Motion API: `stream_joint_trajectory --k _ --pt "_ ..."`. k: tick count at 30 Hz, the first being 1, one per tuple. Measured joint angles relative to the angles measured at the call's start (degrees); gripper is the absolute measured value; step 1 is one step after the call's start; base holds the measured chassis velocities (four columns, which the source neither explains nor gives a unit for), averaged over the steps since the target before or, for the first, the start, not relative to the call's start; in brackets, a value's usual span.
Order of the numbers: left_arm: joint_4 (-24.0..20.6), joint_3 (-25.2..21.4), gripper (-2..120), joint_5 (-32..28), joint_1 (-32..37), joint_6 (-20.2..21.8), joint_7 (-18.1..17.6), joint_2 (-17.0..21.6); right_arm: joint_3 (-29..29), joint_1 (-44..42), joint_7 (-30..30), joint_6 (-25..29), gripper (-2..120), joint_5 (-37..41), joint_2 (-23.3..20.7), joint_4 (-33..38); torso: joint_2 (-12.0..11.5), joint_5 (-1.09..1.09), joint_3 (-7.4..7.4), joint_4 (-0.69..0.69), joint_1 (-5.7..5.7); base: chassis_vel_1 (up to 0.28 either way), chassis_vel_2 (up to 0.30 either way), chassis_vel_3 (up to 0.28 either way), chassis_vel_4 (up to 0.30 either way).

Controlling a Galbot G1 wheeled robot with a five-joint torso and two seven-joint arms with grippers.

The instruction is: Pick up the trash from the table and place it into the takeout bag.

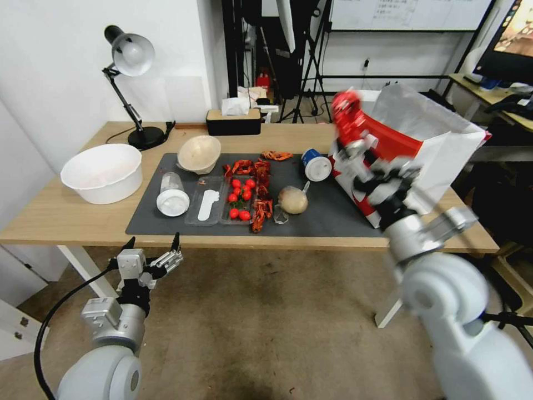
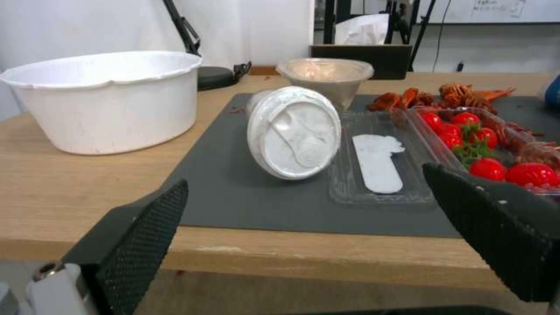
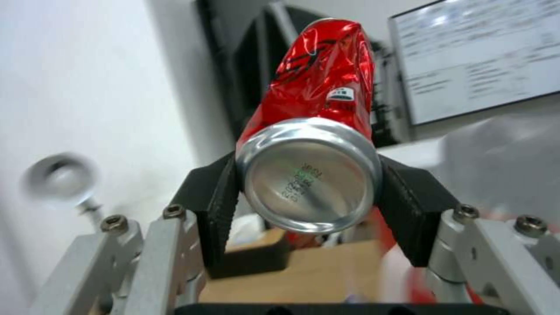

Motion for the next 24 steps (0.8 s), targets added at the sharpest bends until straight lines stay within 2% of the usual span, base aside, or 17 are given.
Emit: stream_joint_trajectory --k 3,4,7,8,10,11,12,13,14,16,24 --pt "0.0 0.0 100 0.0 0.0 0.0 0.0 0.0 0.5 1.4 1.6 -0.4 52 1.3 -0.9 -0.3 0.0 -0.01 0.00 0.01 0.00 0.000 0.000 0.000 0.000" --pt "-0.1 0.0 100 0.1 0.1 0.0 0.0 -0.1 1.6 5.6 6.0 -1.6 52 5.2 -3.8 -1.7 0.0 0.00 0.00 0.01 0.01 0.000 0.000 0.000 0.000" --pt "-0.1 0.0 100 0.2 0.2 -0.1 0.0 -0.2 2.1 7.9 8.5 -2.2 52 7.5 -5.5 -2.7 0.0 -0.05 0.00 0.03 0.02 0.000 0.000 0.000 0.000" --pt "-0.1 0.0 100 0.3 0.2 -0.2 0.1 -0.3 2.1 9.5 11.2 -3.3 52 9.2 -6.9 -4.1 0.0 0.07 0.00 -0.02 0.02 0.000 0.000 0.000 0.000" --pt "-0.1 -0.1 100 0.4 0.3 -0.3 0.1 -0.4 2.1 10.9 12.9 -3.9 52 10.1 -8.0 -5.1 0.0 0.05 0.01 -0.01 0.02 0.000 0.000 0.000 0.000" --pt "-0.1 -0.1 100 0.4 0.4 -0.4 0.1 -0.6 2.1 13.5 15.8 -5.2 52 11.5 -9.7 -6.5 0.0 -0.04 0.00 0.03 0.02 0.000 0.000 0.000 0.000" --pt "-0.1 -0.1 100 0.5 0.4 -0.6 0.1 -0.7 1.7 15.7 19.0 -7.8 52 12.9 -11.0 -8.0 0.0 -0.06 0.00 0.00 0.01 0.000 0.000 0.000 0.000" --pt "-0.1 -0.1 100 0.5 0.4 -0.6 0.1 -0.7 1.7 15.7 19.0 -7.8 52 12.9 -11.0 -8.0 0.0 -0.06 0.00 0.00 0.01 0.000 0.000 0.000 0.000" --pt "-0.1 -0.1 100 0.6 0.5 -0.8 0.1 -0.8 1.3 17.0 21.2 -9.6 52 13.9 -11.6 -9.2 0.0 0.01 0.01 0.01 0.02 0.000 0.000 0.000 0.000" --pt "-0.1 -0.3 100 0.8 0.6 -1.2 0.1 -0.9 0.4 18.9 24.5 -12.7 52 14.9 -11.8 -11.3 0.0 -0.02 0.01 0.01 0.02 0.000 0.000 0.000 0.000" --pt "0.1 -0.4 100 1.4 0.7 -1.6 0.1 -1.1 -0.4 20.0 26.8 -15.4 52 15.8 -10.8 -12.4 0.0 -0.02 0.00 0.01 0.01 0.000 0.000 0.000 0.000"
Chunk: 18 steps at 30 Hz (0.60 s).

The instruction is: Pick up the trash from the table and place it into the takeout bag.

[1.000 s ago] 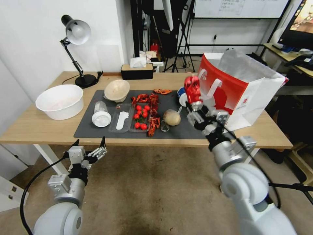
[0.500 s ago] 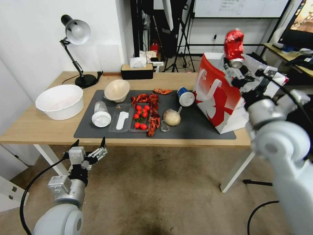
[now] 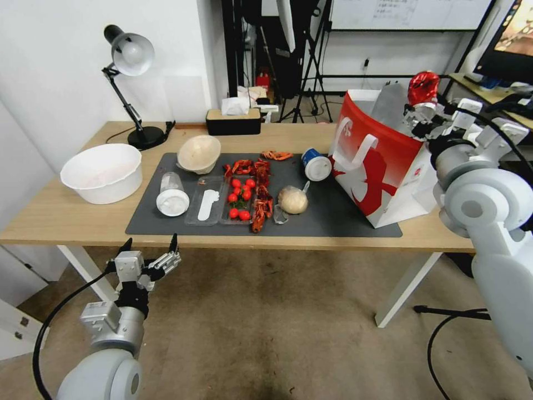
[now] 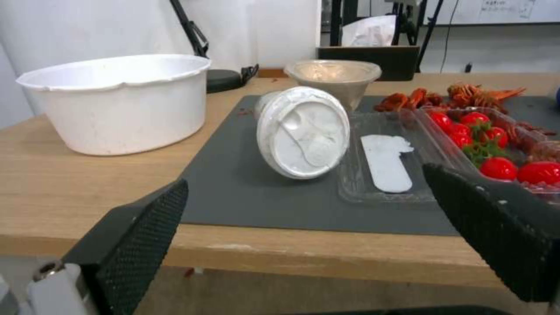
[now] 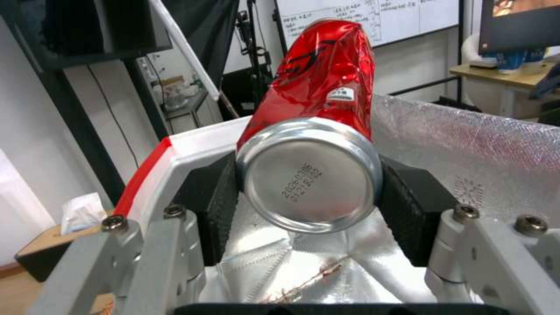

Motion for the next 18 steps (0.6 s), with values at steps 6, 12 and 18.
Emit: stream_joint_trajectory --k 6,12,18 --pt "0.1 0.0 100 0.1 0.0 0.0 0.0 0.0 0.0 0.0 0.0 -0.4 66 0.3 0.1 0.2 0.0 0.00 0.00 0.00 0.00 0.000 0.000 0.000 0.000" --pt "0.5 0.1 100 0.2 -0.2 0.0 0.1 -0.1 0.5 -0.2 0.1 -0.6 89 0.4 -0.1 0.9 0.0 0.00 0.00 -0.01 0.00 0.000 0.000 0.000 0.000" --pt "0.7 0.2 100 0.2 -0.3 -0.1 0.1 0.0 1.1 -0.2 -4.2 5.7 100 5.4 -0.4 4.0 0.0 0.00 0.00 0.00 0.00 0.000 0.000 0.000 0.000"
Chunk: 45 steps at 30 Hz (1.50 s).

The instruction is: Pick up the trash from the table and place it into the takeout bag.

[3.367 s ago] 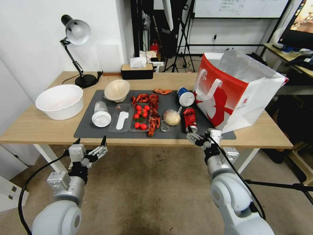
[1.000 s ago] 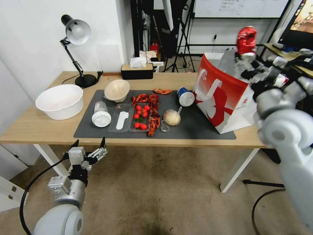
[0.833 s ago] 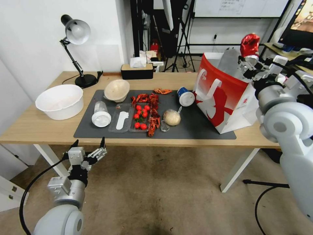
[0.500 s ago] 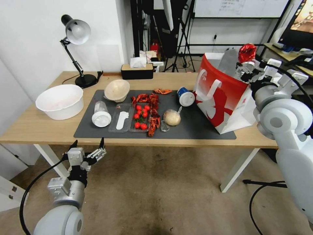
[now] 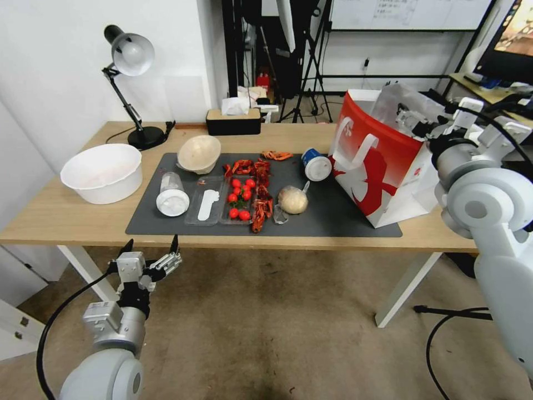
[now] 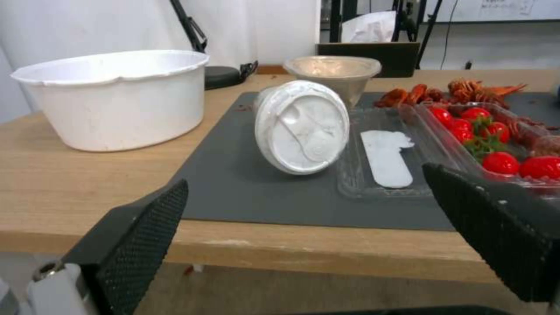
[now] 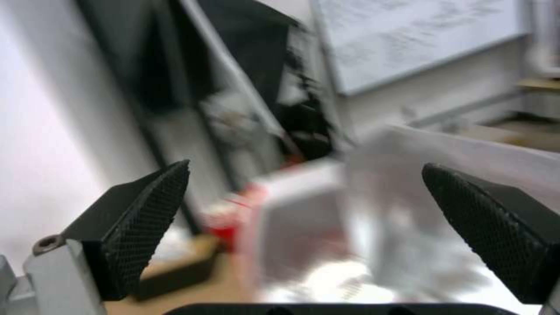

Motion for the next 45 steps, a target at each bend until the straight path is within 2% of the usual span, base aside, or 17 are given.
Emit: stream_joint_trajectory --k 1,2,6,7,10,11,15,16,18,19,23,27,36,45 --pt "0.0 0.0 100 0.0 0.0 0.0 0.0 0.0 0.1 -0.6 -2.6 2.3 100 1.1 -0.2 1.5 0.0 -0.01 0.00 0.01 -0.01 0.000 0.000 0.000 0.000" --pt "0.0 0.0 100 0.0 0.0 0.0 0.0 0.0 0.1 -0.6 -2.6 2.3 100 1.1 -0.2 1.5 0.0 -0.01 0.00 0.01 -0.01 0.000 0.000 0.000 0.000" --pt "0.0 -0.3 100 -0.2 0.0 -0.2 0.0 0.2 0.9 -7.1 -12.1 7.5 100 -0.3 -2.0 7.0 0.0 0.01 0.00 0.00 0.00 0.000 0.000 0.000 0.000" --pt "0.0 -0.3 100 -0.2 0.0 -0.2 0.0 0.2 0.9 -7.1 -12.1 7.5 100 -0.3 -2.0 7.0 0.0 0.01 0.00 0.00 0.00 0.000 0.000 0.000 0.000" --pt "0.1 -0.4 100 -0.4 -0.1 -0.2 0.0 0.4 0.6 -15.6 -19.2 11.1 100 -6.3 -3.4 11.1 0.0 0.00 -0.01 0.00 0.00 0.000 0.000 0.000 0.000" --pt "0.1 -0.4 100 -0.4 -0.1 -0.2 0.0 0.4 0.6 -15.6 -19.2 11.1 100 -6.3 -3.4 11.1 0.0 0.00 -0.01 0.00 0.00 0.000 0.000 0.000 0.000" --pt "0.3 -0.4 100 -0.6 -0.3 -0.4 0.0 0.6 -1.4 -29.5 -24.8 16.9 100 -21.3 -3.1 14.4 0.0 -0.01 -0.02 -0.01 -0.01 0.000 0.000 0.000 0.000" --pt "0.3 -0.4 100 -0.6 -0.3 -0.4 0.0 0.6 -1.4 -29.5 -24.8 16.9 100 -21.3 -3.1 14.4 0.0 -0.01 -0.02 -0.01 -0.01 0.000 0.000 0.000 0.000" --pt "0.5 -0.4 100 -0.7 -0.3 -0.6 0.0 0.7 -2.5 -35.6 -24.7 19.4 100 -30.0 -1.2 14.4 0.0 0.00 -0.01 0.00 -0.01 0.000 0.000 0.000 0.000" --pt "0.5 -0.4 100 -0.7 -0.3 -0.6 0.0 0.7 -2.5 -35.6 -24.7 19.4 100 -30.0 -1.2 14.4 0.0 0.00 -0.01 0.00 -0.01 0.000 0.000 0.000 0.000" --pt "0.8 -0.4 100 -0.9 -0.3 -1.1 0.0 1.0 -4.1 -44.4 -22.0 24.2 100 -40.8 3.9 11.7 0.0 0.00 -0.01 -0.01 -0.02 0.000 0.000 0.000 0.000" --pt "1.1 -0.4 100 -1.0 -0.4 -1.3 -0.1 1.1 -5.1 -48.5 -19.7 28.3 100 -46.1 7.1 9.0 0.0 -0.01 -0.01 0.00 -0.02 0.000 0.000 0.000 0.000" --pt "1.4 -0.4 100 -1.0 -0.6 -1.5 -0.1 1.3 -10.3 -52.5 -15.8 34.4 100 -50.9 11.0 3.2 0.0 0.00 0.00 0.00 -0.01 0.000 0.000 0.000 0.000" --pt "1.5 -0.6 100 -1.2 -0.5 -1.7 -0.1 1.5 -13.0 -52.9 -13.9 35.7 100 -53.4 12.6 -0.4 0.0 0.00 0.00 0.00 -0.01 0.000 0.000 0.000 0.000"
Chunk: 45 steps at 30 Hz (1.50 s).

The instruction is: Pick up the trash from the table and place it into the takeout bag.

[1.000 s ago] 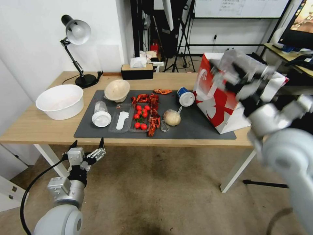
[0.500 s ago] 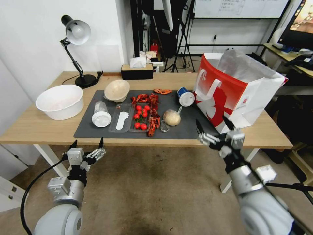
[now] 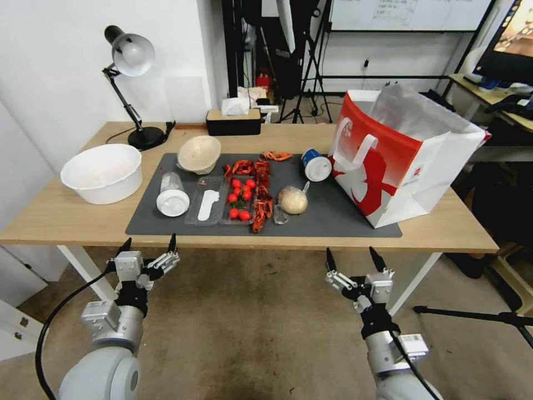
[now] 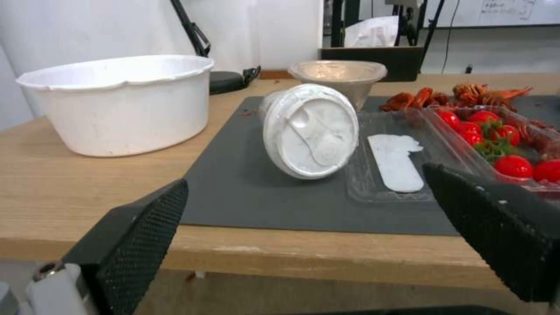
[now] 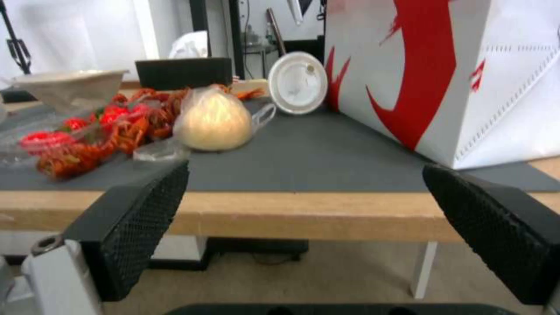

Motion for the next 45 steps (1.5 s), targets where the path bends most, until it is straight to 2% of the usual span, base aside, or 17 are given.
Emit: stream_joint_trajectory --k 10,14,20,21,27,40,45 --pt "0.0 -0.1 100 0.0 0.2 -0.3 0.0 0.0 -0.4 0.8 0.2 -0.5 100 -0.1 -0.1 -0.2 0.0 0.00 0.00 -0.01 0.00 0.000 0.000 0.000 0.000" --pt "0.0 -0.1 100 0.0 0.2 -0.3 0.0 0.0 -1.7 3.1 1.8 -3.0 100 0.8 -0.3 0.5 0.0 0.00 0.00 -0.01 0.00 0.000 0.000 0.000 0.000" --pt "-0.1 -0.3 100 0.1 0.3 -0.4 0.0 0.2 -5.2 13.5 5.2 -11.3 100 6.2 -2.0 0.7 0.0 0.00 0.00 0.01 0.00 0.000 0.000 0.000 0.000" --pt "-0.1 -0.3 100 0.1 0.3 -0.4 0.0 0.2 -5.2 13.5 5.2 -11.3 100 6.2 -2.0 0.7 0.0 0.00 0.00 0.01 0.00 0.000 0.000 0.000 0.000" --pt "0.1 -0.3 100 0.6 0.3 -0.4 0.0 -0.2 -10.4 23.9 7.9 -17.0 100 12.9 -2.6 -4.3 0.0 0.00 0.00 0.00 0.01 0.000 0.000 0.000 0.000" --pt "0.8 -1.0 100 0.7 0.4 -0.7 0.0 -0.5 -18.8 42.5 11.1 -21.8 100 21.6 -2.1 -15.3 0.0 0.00 0.01 0.01 0.01 0.000 0.000 0.000 0.000" --pt "1.0 -1.1 100 0.7 0.4 -1.1 -0.1 -0.6 -20.6 45.7 11.6 -22.5 100 23.0 -1.8 -17.5 0.0 0.00 0.01 0.00 0.01 0.000 0.000 0.000 0.000"
